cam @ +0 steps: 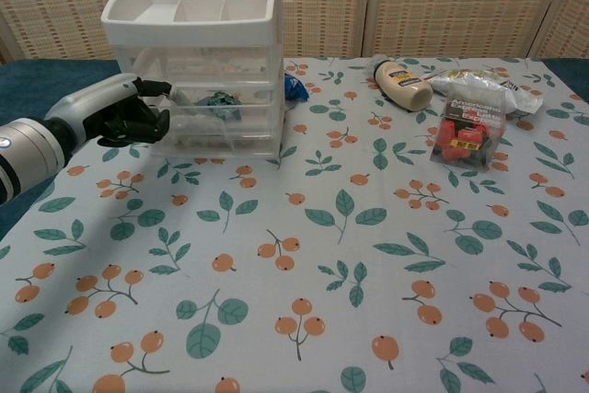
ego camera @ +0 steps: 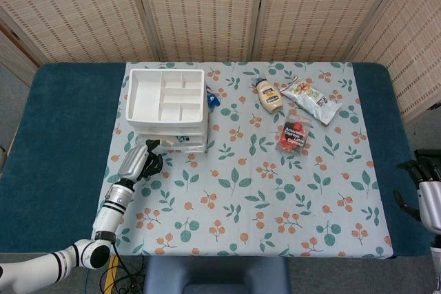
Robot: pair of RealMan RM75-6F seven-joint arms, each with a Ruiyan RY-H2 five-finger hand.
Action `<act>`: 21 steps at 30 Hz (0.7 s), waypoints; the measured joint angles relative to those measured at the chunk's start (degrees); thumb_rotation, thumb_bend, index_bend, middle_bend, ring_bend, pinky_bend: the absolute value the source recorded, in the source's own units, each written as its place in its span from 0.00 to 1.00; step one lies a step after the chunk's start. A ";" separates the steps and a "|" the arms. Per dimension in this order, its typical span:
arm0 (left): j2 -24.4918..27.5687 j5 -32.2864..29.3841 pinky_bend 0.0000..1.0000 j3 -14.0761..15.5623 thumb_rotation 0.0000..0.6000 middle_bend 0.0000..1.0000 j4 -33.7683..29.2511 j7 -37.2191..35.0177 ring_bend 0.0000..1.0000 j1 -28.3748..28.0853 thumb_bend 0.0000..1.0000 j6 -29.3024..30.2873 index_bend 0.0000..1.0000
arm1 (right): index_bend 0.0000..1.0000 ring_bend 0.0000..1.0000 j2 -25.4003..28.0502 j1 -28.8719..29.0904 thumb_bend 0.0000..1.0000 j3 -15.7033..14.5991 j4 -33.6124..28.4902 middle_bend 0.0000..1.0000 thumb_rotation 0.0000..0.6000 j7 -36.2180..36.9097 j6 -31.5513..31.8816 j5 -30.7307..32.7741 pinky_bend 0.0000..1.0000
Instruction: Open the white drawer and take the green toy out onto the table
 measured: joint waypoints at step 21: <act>3.25 3.48 1.00 3.34 1.00 0.94 -6.08 0.09 1.00 2.05 0.68 1.28 0.36 | 0.28 0.20 0.05 0.15 0.33 0.04 -0.43 0.29 1.00 -0.61 -0.12 -0.05 0.30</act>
